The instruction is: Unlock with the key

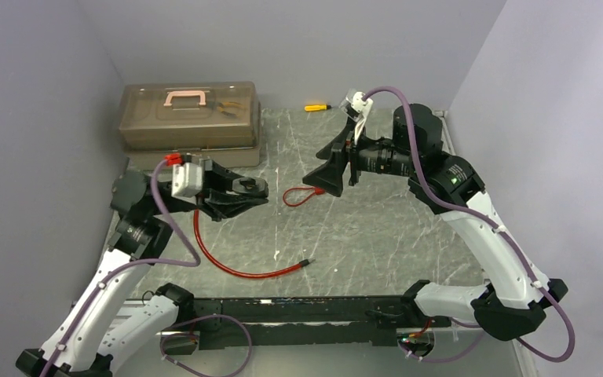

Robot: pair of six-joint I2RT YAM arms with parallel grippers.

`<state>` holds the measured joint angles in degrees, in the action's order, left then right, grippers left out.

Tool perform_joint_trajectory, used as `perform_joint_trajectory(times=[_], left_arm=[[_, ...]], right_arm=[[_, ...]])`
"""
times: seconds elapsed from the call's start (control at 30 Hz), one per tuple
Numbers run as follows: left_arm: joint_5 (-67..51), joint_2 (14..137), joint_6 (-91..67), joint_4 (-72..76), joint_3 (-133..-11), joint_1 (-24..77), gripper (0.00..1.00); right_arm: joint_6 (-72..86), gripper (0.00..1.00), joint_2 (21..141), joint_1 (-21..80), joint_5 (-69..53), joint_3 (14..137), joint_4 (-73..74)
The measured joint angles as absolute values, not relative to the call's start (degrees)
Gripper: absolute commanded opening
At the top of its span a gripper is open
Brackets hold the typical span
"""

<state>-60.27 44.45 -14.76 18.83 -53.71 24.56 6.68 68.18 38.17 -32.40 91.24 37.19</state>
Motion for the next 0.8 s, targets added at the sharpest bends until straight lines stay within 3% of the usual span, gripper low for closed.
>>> perform_joint_trajectory(times=[0.13, 0.2, 0.47, 0.8], left_arm=[[-60.2, 45.7, -3.4, 5.0, -53.7, 24.6, 0.04], [-59.6, 46.6, 1.4, -1.8, -53.8, 24.6, 0.0], [-55.4, 53.0, 11.9, -23.6, -60.0, 24.9, 0.0], [-53.0, 56.3, 15.8, -34.1, -62.8, 26.7, 0.0]], right_arm=[[5.5, 0.76, 68.2, 38.2, -33.9, 93.2, 37.7], [5.1, 0.75, 68.2, 38.2, -34.7, 94.5, 37.7], [4.5, 0.73, 68.2, 38.2, -37.3, 93.8, 37.4], [2.8, 0.75, 74.0, 41.8, -39.5, 92.6, 37.3]])
